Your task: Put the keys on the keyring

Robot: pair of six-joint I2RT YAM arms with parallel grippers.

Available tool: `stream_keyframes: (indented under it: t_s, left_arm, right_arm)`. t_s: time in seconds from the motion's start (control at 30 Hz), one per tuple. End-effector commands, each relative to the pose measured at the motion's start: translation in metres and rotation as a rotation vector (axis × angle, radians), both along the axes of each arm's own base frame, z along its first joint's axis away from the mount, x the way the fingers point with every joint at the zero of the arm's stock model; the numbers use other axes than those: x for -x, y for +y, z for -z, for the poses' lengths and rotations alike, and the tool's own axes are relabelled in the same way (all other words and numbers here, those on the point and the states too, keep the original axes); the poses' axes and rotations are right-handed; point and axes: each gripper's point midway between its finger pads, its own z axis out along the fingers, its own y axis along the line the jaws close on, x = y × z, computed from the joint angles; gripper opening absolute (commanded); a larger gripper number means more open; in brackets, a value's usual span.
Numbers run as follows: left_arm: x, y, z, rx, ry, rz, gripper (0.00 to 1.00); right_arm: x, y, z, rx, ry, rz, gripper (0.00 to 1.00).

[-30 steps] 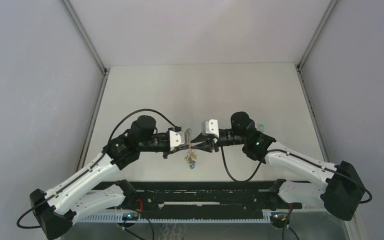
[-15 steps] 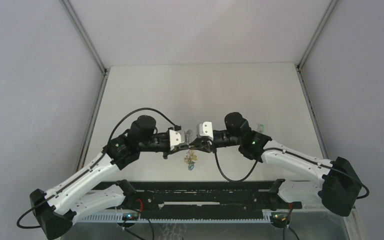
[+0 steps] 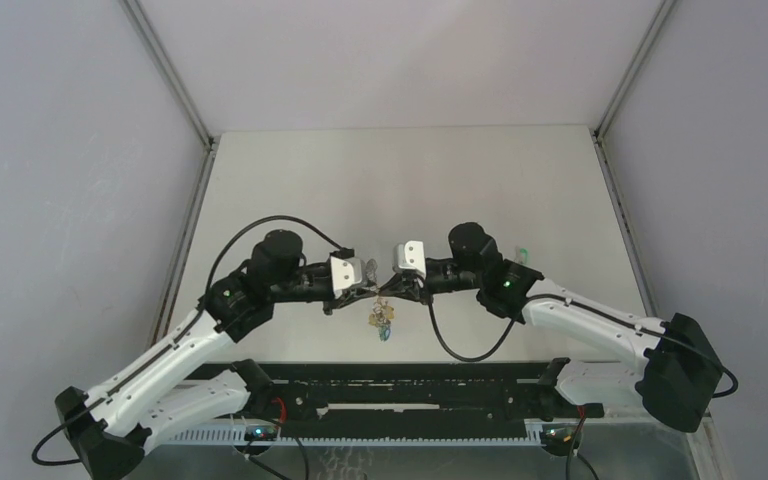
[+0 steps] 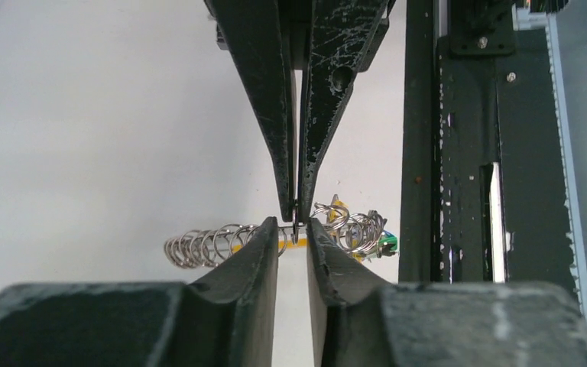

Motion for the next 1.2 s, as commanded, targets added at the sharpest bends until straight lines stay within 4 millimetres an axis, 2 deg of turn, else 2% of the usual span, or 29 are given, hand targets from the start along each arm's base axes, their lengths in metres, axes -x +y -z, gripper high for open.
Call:
stream_keyframes:
  t_s: [0.0, 0.13, 0.53, 0.73, 0.93, 1.17]
  left_arm:
    - [-0.002, -0.002, -0.048, 0.140, -0.124, 0.017, 0.28]
    - [0.000, -0.001, -0.050, 0.160, -0.140, 0.024, 0.36]
    - [0.000, -0.005, -0.053, 0.184, -0.126, 0.033, 0.36]
    - [0.001, -0.008, -0.051, 0.178, -0.103, 0.049, 0.29]
    - [0.002, -0.011, -0.046, 0.162, -0.077, 0.066, 0.16]
    - [0.002, -0.012, -0.044, 0.153, -0.064, 0.070, 0.13]
  right_arm:
    - [-0.005, -0.001, -0.056, -0.168, -0.065, -0.004, 0.00]
    - [-0.004, -0.006, -0.064, -0.207, -0.062, -0.001, 0.00]
    - [-0.001, -0.009, -0.071, -0.247, -0.052, -0.019, 0.00]
    - [0.000, -0.008, -0.074, -0.255, -0.055, -0.026, 0.00]
    - [0.001, -0.007, -0.073, -0.254, -0.060, -0.031, 0.00]
    - [0.003, -0.007, -0.071, -0.244, -0.065, -0.036, 0.00]
